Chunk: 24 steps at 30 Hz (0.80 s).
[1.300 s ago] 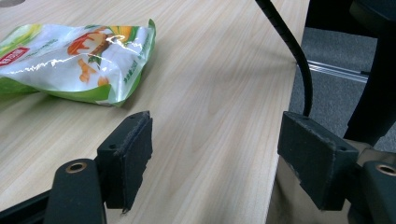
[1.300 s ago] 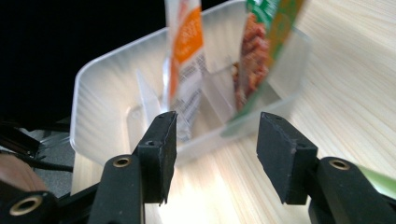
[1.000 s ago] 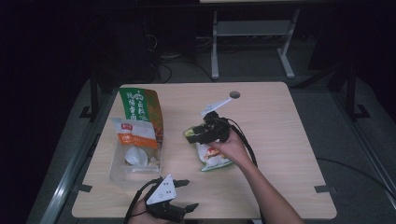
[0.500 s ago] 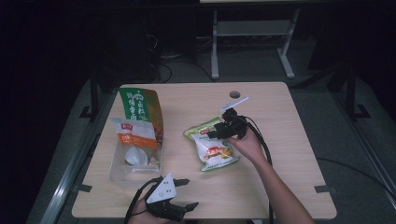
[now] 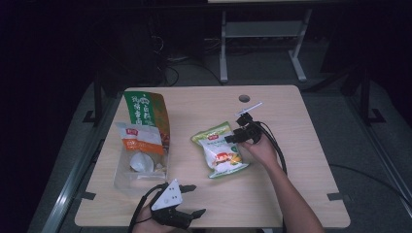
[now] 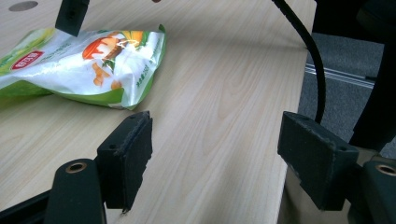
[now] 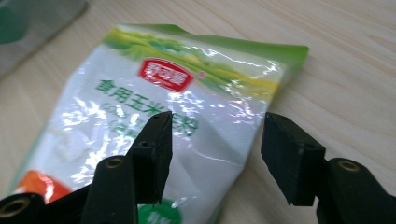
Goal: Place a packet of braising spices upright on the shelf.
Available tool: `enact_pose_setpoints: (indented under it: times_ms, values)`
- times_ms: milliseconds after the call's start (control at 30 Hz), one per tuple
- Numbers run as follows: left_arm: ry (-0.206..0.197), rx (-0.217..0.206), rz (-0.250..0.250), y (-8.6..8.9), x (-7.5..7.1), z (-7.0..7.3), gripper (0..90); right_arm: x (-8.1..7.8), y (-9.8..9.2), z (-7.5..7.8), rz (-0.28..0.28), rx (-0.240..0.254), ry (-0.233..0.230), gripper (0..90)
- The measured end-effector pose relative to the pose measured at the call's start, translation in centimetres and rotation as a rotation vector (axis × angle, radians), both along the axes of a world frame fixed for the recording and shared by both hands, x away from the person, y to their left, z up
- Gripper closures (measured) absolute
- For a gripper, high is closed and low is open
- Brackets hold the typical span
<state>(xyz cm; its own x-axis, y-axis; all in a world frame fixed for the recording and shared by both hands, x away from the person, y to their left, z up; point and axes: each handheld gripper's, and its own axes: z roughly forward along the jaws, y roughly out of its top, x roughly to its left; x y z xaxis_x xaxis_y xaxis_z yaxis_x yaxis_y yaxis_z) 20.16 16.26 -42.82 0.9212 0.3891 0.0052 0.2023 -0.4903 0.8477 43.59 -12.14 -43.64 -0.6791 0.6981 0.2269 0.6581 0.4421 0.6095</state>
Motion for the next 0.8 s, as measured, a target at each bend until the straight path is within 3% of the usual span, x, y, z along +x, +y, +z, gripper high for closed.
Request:
enact_pose_setpoints:
  times_ms: [100,133,367,533,800]
  values:
    - [0.0,0.0,0.0,0.0,0.0,0.0,26.0,0.4,-0.1,-0.7,-0.018,-0.02,0.017,45.2]
    - [0.0,-0.001,0.0,0.0,0.0,0.0,26.0,0.5,-0.1,-0.9,-0.027,-0.002,0.025,46.8]
    - [-0.001,-0.002,0.0,0.0,0.0,0.1,26.0,0.7,-1.1,-1.3,-0.054,0.069,0.097,73.6]
    - [-0.005,0.001,-0.002,0.0,0.1,0.0,26.1,0.1,-1.5,-1.4,-0.064,0.074,0.06,88.1]
    - [-0.003,0.005,0.001,-0.1,0.2,0.0,26.1,-1.1,-1.9,-1.2,-0.06,0.058,0.057,89.9]
